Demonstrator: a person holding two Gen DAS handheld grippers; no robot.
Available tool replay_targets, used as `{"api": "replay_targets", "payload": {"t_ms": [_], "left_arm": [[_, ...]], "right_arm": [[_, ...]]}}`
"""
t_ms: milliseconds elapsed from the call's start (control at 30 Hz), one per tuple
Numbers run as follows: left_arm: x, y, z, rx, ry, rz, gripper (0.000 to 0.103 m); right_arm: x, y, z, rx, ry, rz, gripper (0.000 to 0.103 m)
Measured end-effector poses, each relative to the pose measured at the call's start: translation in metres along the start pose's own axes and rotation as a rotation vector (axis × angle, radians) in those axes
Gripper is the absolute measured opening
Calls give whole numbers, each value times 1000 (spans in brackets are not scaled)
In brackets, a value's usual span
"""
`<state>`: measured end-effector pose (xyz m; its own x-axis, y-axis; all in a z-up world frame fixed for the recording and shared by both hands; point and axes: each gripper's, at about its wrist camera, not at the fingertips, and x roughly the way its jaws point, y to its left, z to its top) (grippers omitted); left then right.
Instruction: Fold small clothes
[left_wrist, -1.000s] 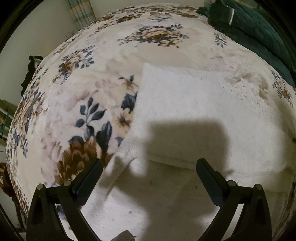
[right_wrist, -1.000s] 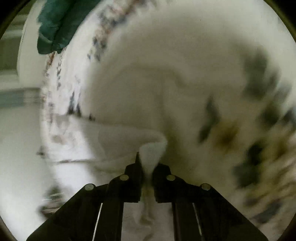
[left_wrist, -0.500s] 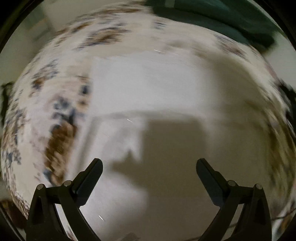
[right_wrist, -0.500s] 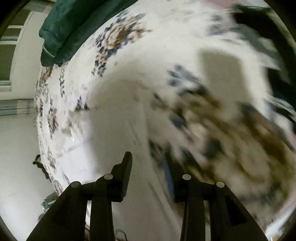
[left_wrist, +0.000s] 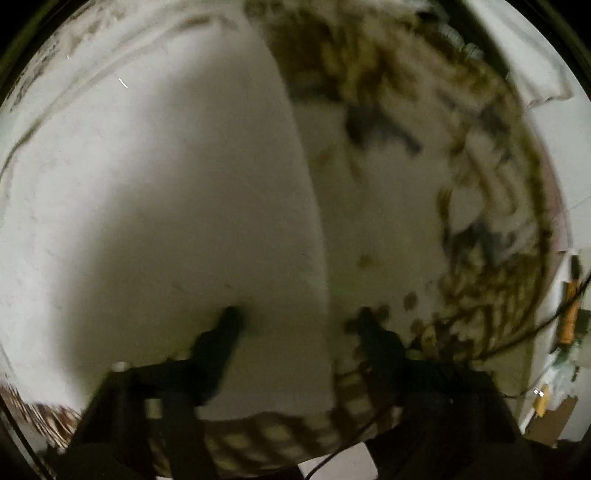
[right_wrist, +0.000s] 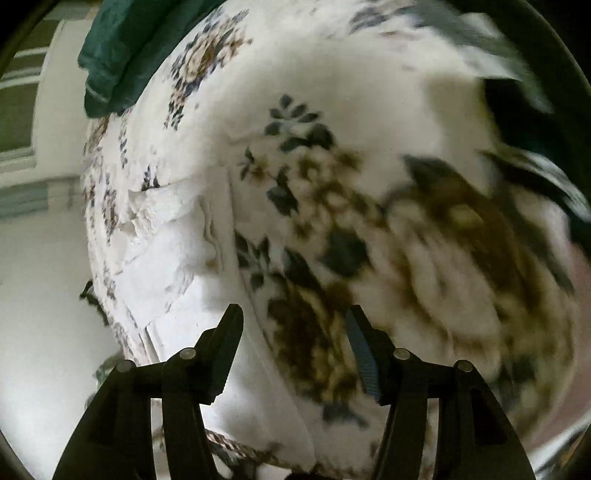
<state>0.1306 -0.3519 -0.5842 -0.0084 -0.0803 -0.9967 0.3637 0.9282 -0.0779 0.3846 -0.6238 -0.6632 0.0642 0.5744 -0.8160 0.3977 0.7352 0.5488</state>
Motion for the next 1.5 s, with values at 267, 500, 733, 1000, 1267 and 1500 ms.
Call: {"api": "replay_targets", "payload": {"t_ms": [267,500,733,1000,1267,1500], "left_arm": [[-14,-8,5,-76,-119,90,5],[-40,-23,-1,-109,-149,102,4],[-41,-30,-16,-128,-149,97,4],[-52,-16,-7,-187,-170,55,4],[-62,-5,-14,-198,-185,25,4],[-90,33,-20,-246,-233,2,4]], "right_arm": [[76,26,74,-13,95,160,60],[122,55,99,9,118,200,7],[99,64,113,-73,22,7,2],[99,69,114,-9,86,156,49],[133,55,109,68,154,227,47],[108,112,94,-60,41,107,11]]}}
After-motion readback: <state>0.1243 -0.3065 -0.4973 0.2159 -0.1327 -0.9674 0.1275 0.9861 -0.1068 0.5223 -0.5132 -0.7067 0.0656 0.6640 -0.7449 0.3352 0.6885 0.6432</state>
